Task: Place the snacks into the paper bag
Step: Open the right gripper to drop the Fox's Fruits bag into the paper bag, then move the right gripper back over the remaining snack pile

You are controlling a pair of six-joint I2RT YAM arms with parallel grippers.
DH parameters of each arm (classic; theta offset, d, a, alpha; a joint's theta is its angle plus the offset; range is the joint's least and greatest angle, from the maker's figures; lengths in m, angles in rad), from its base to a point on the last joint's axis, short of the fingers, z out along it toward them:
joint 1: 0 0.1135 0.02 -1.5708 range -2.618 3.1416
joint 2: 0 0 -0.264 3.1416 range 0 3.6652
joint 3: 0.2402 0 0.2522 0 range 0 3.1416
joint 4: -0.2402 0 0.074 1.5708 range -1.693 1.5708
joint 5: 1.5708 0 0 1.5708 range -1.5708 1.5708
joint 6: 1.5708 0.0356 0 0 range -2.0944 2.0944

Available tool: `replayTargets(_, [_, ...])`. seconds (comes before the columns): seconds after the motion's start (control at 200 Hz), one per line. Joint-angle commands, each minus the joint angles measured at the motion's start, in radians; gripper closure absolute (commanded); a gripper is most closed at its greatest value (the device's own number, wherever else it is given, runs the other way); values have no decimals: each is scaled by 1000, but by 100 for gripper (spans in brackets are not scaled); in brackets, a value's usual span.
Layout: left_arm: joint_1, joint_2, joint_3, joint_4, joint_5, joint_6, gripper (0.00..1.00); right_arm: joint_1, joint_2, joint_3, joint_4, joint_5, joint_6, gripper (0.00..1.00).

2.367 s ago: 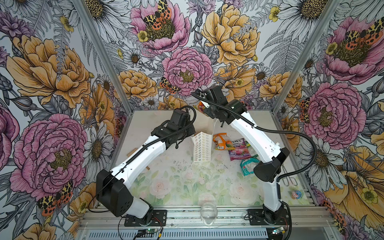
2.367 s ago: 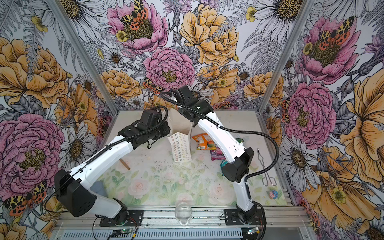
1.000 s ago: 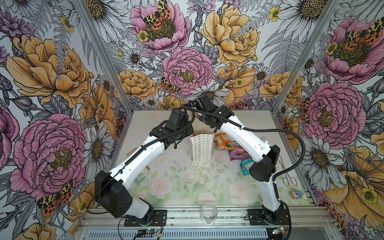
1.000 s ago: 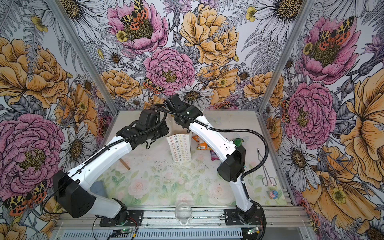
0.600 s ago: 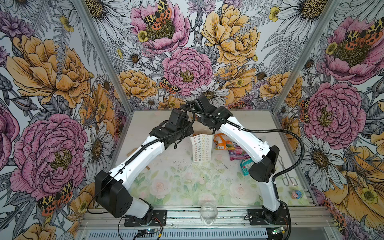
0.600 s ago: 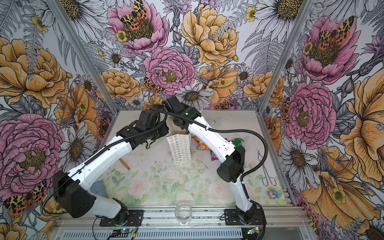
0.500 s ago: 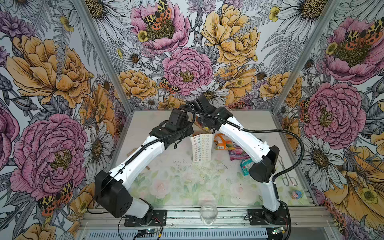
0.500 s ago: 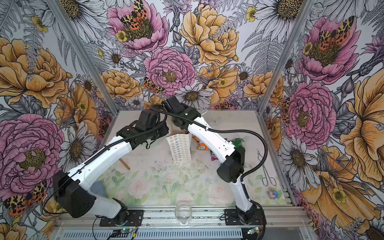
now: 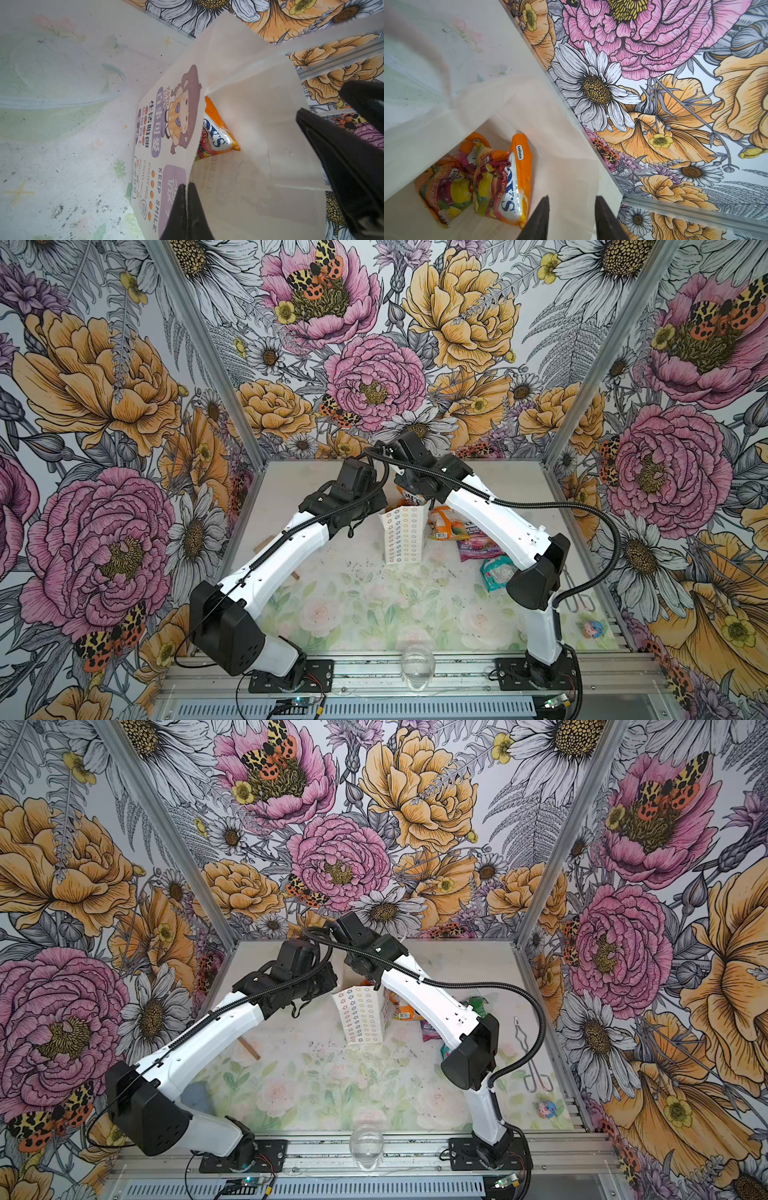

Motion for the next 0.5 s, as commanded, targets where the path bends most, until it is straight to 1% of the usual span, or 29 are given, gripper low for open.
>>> replayTargets(0.0, [5,7,7,2,10,11,100,7,-105,-27,13,-80,74,59])
replayTargets(0.17, [1,13,14,2,10,7,100,6,-200,-80,13,-151,116,54])
replayTargets(0.32, [-2,20,22,2,13,11,100,4,-314,-135,14,-172,137,50])
replayTargets(0.495, [0,24,27,3,15,12,100,-1,-463,-238,15,-186,172,47])
